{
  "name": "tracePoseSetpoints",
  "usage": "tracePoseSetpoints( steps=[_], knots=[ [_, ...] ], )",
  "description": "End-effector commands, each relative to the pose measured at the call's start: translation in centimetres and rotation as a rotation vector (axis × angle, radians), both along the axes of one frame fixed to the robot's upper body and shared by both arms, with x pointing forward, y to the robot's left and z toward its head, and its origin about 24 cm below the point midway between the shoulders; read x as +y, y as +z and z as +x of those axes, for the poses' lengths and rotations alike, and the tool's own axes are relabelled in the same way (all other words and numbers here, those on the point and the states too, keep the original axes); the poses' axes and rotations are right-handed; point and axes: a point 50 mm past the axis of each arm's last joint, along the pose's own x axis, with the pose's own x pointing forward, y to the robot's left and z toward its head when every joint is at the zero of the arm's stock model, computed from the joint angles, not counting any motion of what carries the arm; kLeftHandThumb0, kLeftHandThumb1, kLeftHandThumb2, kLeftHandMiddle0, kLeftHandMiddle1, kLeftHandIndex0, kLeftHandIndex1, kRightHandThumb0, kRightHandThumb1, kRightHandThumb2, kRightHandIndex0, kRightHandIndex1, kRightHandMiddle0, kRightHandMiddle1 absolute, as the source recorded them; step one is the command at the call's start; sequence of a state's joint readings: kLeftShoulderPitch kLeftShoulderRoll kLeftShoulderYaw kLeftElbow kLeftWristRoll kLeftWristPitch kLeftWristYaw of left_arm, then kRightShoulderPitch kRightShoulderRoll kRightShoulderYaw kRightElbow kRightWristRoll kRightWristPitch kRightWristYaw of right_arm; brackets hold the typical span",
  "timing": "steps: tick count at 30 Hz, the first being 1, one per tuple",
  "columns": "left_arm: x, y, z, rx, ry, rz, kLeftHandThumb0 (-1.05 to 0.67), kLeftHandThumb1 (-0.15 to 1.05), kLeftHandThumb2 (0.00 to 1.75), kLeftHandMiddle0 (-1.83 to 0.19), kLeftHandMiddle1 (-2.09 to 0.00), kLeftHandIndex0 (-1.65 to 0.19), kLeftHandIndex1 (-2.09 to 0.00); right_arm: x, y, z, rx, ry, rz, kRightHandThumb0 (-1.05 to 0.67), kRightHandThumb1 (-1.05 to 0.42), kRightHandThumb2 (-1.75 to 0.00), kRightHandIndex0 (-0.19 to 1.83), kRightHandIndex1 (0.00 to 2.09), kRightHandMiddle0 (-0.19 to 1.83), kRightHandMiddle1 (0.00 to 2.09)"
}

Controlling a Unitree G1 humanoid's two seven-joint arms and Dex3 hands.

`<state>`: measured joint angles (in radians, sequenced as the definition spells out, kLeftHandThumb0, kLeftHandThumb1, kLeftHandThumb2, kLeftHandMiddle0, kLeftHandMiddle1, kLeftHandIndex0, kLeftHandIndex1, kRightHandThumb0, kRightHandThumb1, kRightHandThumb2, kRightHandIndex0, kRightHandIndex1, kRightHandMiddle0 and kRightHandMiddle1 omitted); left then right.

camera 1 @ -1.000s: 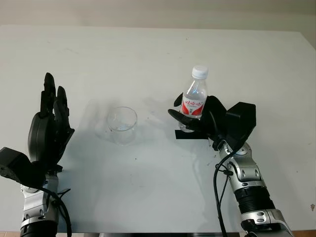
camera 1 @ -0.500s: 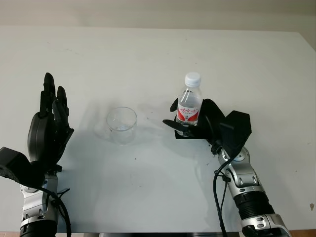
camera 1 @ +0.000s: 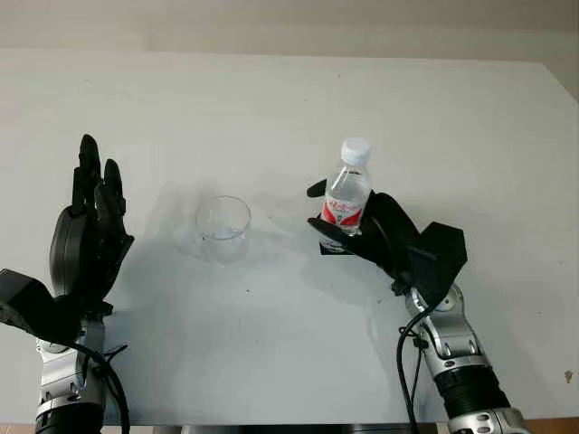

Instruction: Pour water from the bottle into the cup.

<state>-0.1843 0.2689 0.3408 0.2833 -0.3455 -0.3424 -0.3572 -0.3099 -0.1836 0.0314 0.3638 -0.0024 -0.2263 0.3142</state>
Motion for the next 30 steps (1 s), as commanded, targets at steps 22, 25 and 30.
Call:
tracePoseSetpoints(
  steps=[22, 25, 30],
  knots=[
    [0.0, -0.3, -0.1, 0.002, 0.014, 0.010, -0.68, 1.05, 0.80, 0.19, 0.00, 0.19, 0.00, -3.1, -0.8, -1.6, -0.120, 0.003, -0.065, -0.88, -0.98, -0.06, -0.19, 0.00, -0.19, 0.00],
    [0.0, -0.3, -0.1, 0.007, 0.021, 0.008, -0.69, 1.05, 0.80, 0.19, 0.00, 0.19, 0.00, -3.5, -0.7, -1.4, -0.096, 0.006, -0.014, -0.87, -0.97, -0.05, -0.19, 0.00, -0.19, 0.00],
    [-0.1, -0.4, -0.1, 0.006, 0.016, 0.003, -0.68, 1.05, 0.80, 0.19, 0.00, 0.19, 0.00, -3.8, -0.5, -1.3, -0.085, 0.013, 0.029, -0.89, -0.98, -0.06, -0.19, 0.00, -0.19, 0.00]
  ],
)
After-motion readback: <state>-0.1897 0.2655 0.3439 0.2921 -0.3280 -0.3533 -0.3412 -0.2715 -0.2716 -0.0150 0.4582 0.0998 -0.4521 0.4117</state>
